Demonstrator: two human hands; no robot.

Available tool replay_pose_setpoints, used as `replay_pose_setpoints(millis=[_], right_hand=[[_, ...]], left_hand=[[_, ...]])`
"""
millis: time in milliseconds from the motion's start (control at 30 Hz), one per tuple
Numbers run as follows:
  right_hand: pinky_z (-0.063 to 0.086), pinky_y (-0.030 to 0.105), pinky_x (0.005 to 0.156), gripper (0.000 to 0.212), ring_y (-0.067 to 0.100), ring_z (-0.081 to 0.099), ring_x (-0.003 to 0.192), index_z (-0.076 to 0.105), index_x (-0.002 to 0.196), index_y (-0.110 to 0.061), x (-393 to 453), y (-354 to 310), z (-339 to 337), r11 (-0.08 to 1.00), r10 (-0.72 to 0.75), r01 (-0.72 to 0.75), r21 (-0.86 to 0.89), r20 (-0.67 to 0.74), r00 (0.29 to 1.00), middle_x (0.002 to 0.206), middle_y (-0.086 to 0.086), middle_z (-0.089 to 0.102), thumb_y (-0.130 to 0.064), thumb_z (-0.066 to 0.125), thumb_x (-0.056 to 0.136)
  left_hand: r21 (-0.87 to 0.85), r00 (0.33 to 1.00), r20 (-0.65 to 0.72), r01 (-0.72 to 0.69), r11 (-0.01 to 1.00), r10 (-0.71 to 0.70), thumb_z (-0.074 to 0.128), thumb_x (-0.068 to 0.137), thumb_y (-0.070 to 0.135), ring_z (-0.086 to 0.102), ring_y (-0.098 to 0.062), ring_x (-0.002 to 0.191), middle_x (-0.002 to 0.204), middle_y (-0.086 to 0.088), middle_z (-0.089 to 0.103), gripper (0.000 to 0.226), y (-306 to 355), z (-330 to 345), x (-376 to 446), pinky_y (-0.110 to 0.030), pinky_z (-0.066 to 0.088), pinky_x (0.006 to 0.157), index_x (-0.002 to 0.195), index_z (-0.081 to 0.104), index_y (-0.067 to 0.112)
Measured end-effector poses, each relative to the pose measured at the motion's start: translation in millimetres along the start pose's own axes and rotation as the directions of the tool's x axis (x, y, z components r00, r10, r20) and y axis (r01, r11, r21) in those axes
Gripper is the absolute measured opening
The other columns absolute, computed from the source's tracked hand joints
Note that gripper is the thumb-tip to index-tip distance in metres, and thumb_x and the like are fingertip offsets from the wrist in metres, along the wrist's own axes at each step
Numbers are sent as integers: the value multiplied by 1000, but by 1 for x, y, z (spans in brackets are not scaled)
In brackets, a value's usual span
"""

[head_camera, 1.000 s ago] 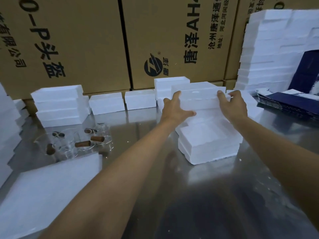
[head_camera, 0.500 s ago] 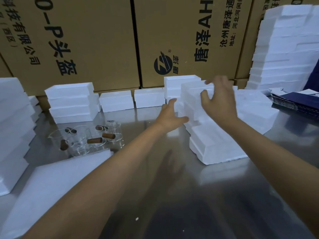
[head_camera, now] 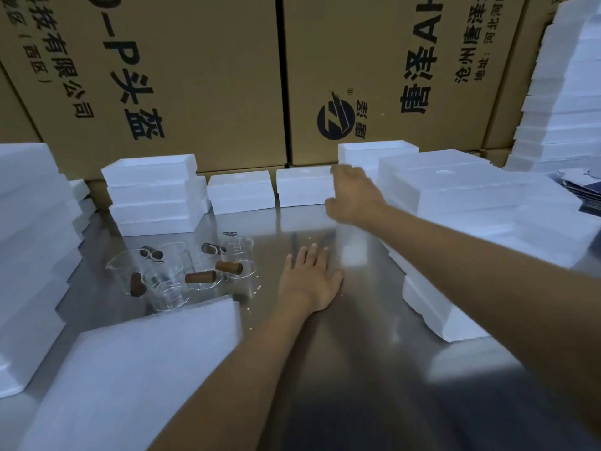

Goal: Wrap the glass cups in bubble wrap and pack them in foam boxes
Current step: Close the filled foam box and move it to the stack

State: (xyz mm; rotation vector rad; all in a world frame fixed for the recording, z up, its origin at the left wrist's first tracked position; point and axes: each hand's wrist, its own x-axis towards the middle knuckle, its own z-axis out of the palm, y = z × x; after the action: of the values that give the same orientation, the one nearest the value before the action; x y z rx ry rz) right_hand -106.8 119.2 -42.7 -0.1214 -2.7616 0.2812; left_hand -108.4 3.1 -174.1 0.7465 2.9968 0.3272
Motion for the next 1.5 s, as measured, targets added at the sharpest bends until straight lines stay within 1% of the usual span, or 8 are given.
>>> replay_pose_setpoints(millis=[267,467,700,933,1033,1167,1300,1500], right_hand=[[22,47,117,66,36,22,145,26,150,1,106,25,8,924,276,-269,-271,-13,961,154,20,30,-31,49,96],[8,52,120,70,35,17,147,23,151,-3,127,45,20,861,316,-334,-384,-112,942,155,21,29,-32,53,95],[15,51,117,55,35,47,123,41,134,-9,107,20,5,922,-90,33,-386,-131,987,121,16,58,-14,62,83],[20,47,116,43,29,55,105,49,117,-16,11,-46,-17,826,-532,476,-304,-139,835,97,3,60,-1,55,77],[21,44,115,45,25,55,97,47,116,-19,-45,-61,-20,717,-639,594,-364,-5,769,91,-2,58,-3,54,75],[28,40,109,38,24,55,83,44,112,-20,-105,-62,-29,688,-627,643,-337,172,760,88,-2,62,-13,58,77],[29,29,71,26,24,50,71,48,109,-19,-150,-55,-29,712,-600,628,-315,193,776,79,-2,60,-18,54,84],[24,32,70,26,23,41,69,51,114,-20,-177,-55,-28,761,-558,576,-297,152,816,87,2,65,-23,56,88]], left_hand=[[-15,995,-74,-65,998,64,19,103,54,-4,-20,154,168,-5,1,67,-5,5,28,-43,-4,123,160,11,20],[-29,996,-65,-57,998,56,21,102,56,-6,-20,154,168,-4,0,68,-7,9,32,-44,-6,123,159,12,21],[-41,996,-71,-66,997,63,24,103,51,-2,-22,154,167,-6,4,65,-5,0,24,-44,-2,124,159,15,19],[-176,993,-114,-45,983,25,36,103,39,14,-24,151,163,-8,22,57,0,-5,-4,-34,8,123,153,33,12],[-165,992,-124,-52,985,32,35,104,31,21,-25,147,158,-12,30,50,10,-4,-34,-36,12,121,148,38,8],[-293,988,-155,-72,953,27,38,102,27,44,-33,129,139,-16,51,40,25,-11,-88,-40,36,108,134,51,8],[-117,986,-151,-84,990,66,36,104,28,59,-37,104,114,-19,66,35,33,-22,-144,-33,36,76,117,60,7],[104,977,-169,-115,988,131,41,99,25,51,-32,117,123,-12,65,34,31,-35,-190,-34,32,101,122,62,11]])
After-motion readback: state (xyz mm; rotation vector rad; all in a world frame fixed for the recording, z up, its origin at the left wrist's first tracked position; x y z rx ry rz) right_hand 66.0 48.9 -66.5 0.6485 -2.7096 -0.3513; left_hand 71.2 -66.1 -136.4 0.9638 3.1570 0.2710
